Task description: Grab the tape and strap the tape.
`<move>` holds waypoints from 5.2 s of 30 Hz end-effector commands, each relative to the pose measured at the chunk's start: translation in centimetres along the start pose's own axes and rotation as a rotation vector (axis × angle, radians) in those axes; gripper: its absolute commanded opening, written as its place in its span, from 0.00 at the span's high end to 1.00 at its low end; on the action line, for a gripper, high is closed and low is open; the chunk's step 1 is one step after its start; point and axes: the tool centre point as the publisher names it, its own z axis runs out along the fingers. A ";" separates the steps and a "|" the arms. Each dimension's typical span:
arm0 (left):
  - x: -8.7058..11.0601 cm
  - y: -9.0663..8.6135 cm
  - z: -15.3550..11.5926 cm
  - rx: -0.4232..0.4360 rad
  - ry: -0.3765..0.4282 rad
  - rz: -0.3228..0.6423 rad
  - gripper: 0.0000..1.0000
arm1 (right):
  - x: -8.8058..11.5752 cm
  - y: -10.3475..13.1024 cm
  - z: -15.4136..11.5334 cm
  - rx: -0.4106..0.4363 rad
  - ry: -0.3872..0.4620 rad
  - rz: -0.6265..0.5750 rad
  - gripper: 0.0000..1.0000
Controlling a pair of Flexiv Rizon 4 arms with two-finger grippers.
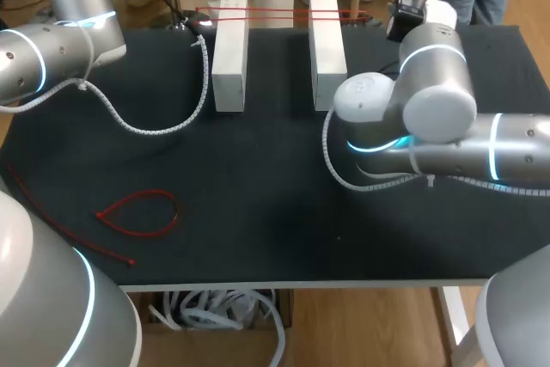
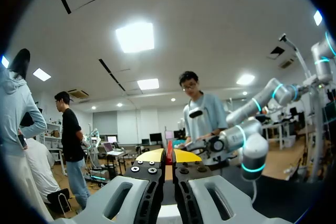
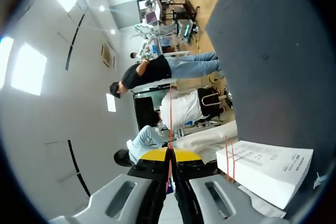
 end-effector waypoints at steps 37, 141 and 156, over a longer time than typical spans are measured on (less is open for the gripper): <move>0.2 -0.2 0.1 -0.005 -0.006 0.001 1.00 | 0.6 -1.1 -0.8 0.028 -0.096 -0.196 1.00; 1.2 -4.5 5.5 -1.315 0.027 -0.379 1.00 | -0.6 -1.4 -3.4 0.004 0.146 -0.417 1.00; 1.2 -4.5 5.5 -1.315 0.027 -0.379 1.00 | 1.0 -2.2 -3.1 -0.049 0.229 -0.745 1.00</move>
